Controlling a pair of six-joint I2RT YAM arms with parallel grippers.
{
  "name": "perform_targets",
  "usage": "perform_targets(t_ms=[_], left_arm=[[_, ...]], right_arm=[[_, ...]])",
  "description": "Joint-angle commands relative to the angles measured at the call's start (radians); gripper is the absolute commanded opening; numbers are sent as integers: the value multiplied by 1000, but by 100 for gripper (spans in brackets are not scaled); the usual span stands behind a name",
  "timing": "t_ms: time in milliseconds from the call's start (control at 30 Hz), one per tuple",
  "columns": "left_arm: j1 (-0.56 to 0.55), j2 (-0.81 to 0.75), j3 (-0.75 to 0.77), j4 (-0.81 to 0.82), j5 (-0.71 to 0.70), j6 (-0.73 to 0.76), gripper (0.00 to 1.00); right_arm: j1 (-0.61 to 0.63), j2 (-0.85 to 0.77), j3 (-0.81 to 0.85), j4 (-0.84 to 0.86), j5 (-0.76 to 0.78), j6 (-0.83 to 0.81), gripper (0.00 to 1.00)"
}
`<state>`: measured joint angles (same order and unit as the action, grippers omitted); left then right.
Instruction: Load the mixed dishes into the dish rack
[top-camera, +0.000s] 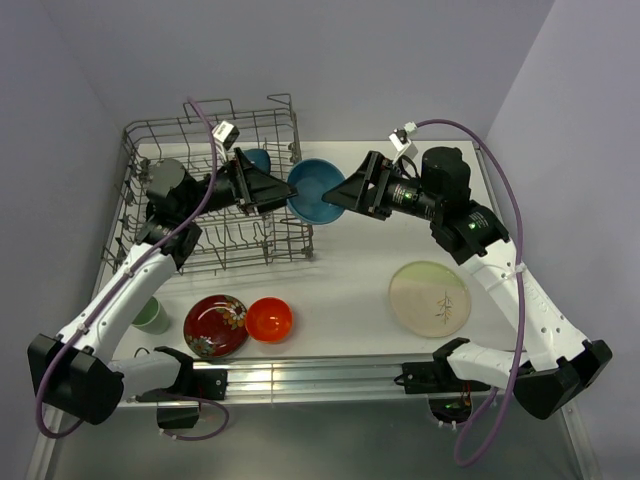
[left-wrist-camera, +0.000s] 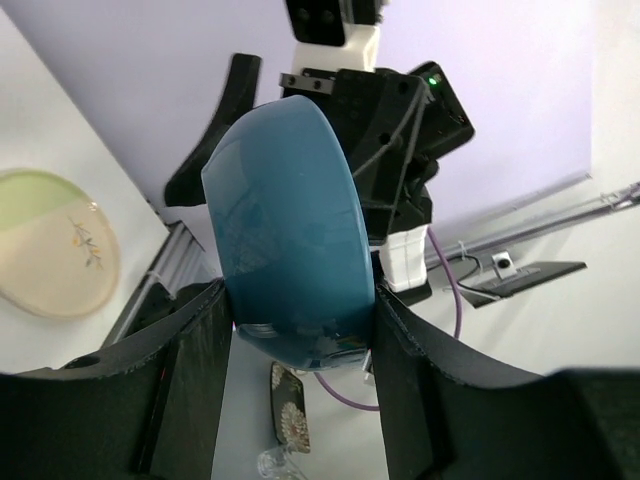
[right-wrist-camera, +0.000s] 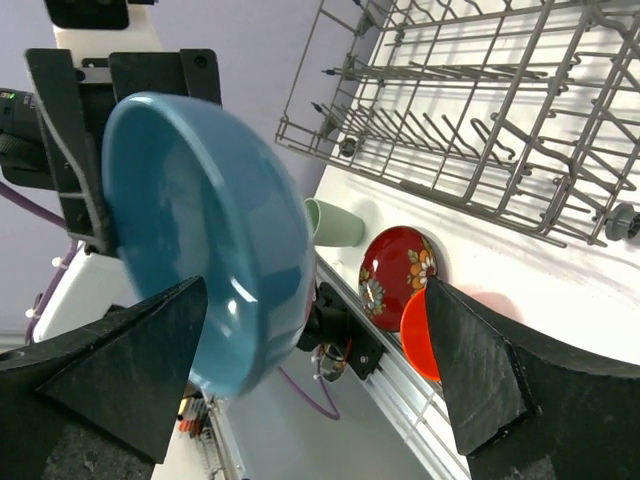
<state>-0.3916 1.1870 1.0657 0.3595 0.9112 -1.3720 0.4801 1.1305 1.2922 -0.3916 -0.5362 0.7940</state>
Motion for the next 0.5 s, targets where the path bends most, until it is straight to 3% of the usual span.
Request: perform_targets(t_ms=[0,233,467], left_arm=[[36,-47,19,-81,9,86,0],[109,-70,60,-310,-46,298,0],[123,-78,192,-637,-218,511,0]], right_arm=[[2,-5,48,10,27,-19,97],[0,25,76,26,5,-24,98],[-1,35,71,33,13,-24,98]])
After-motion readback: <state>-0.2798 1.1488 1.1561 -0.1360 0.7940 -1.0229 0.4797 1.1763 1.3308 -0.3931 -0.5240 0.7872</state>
